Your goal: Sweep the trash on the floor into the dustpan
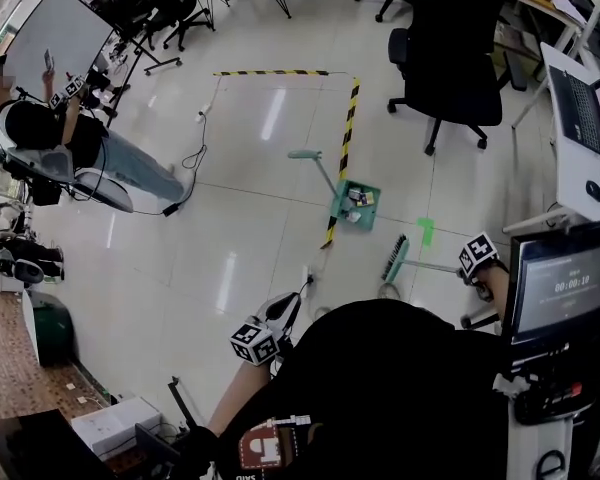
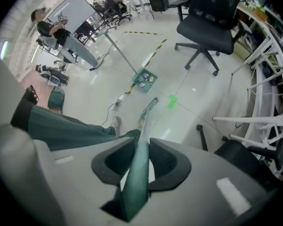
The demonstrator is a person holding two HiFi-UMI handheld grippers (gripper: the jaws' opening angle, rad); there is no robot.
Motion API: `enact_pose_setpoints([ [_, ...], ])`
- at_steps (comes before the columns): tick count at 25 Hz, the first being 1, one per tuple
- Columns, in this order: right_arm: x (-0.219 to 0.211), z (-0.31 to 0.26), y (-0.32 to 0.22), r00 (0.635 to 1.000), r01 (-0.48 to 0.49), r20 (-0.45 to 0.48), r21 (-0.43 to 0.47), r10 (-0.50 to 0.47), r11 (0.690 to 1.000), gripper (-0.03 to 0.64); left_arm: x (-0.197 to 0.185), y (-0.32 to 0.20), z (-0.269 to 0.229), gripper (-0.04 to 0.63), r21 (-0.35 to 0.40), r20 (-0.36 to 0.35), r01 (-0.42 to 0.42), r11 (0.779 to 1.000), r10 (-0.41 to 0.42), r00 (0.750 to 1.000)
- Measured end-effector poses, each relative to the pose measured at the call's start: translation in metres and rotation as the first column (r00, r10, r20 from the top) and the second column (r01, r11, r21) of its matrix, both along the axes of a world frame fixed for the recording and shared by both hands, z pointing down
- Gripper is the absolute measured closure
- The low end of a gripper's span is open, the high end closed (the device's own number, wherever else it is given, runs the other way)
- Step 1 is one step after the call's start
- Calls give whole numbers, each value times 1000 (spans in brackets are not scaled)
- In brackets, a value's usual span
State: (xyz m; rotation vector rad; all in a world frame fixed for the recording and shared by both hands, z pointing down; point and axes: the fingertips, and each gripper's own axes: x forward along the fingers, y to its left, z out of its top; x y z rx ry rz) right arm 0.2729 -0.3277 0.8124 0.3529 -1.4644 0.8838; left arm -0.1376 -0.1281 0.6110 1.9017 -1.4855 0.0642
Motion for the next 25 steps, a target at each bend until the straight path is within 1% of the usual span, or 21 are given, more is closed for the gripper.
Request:
enact_pose_setpoints([
  [2,2,-5,19,1000,-14,13,-10,14,1000,525,1,10,-4,595,4,5,-4,1000,4,1000],
  [5,-6,-15,36,998,-41,38,22,40,999,525,-10,16,-6,595,35,15,-23,999,22,1000],
  [8,-15,-30,60,995,-86,55,69,82,994,525,-17,33,-12,595,77,19,-75,994,74,997],
  [10,-22,-42,84,990,-133,64,98,128,986,525,-22,54,-16,595,106,17,-117,987,116,993],
  [12,-31,-56,114,980,-190,78,125,181,974,525,-32,83,-15,595,119,12,-158,980,158,987],
  [14,-40,-68,149,970,-237,93,146,225,960,525,-41,116,-10,595,114,5,-198,974,198,980],
  [16,-45,-79,183,961,-270,107,160,256,949,525,-48,148,-3,595,100,-21,-216,971,219,975],
  [17,-46,-84,200,956,-285,114,162,269,945,525,-51,163,2,595,86,-34,-220,972,223,974],
  [19,-48,-94,237,949,-306,126,157,288,939,525,-58,190,18,595,52,-32,-236,970,238,971],
  [20,-48,-97,255,948,-309,131,154,291,939,525,-58,199,23,595,40,-25,-248,968,250,968],
  [22,-41,-103,289,947,-308,139,143,289,941,525,-44,213,23,595,30,-21,-280,959,281,959],
  [25,-22,-106,332,942,-316,163,127,294,940,525,-13,226,15,595,58,-24,-319,946,321,947],
])
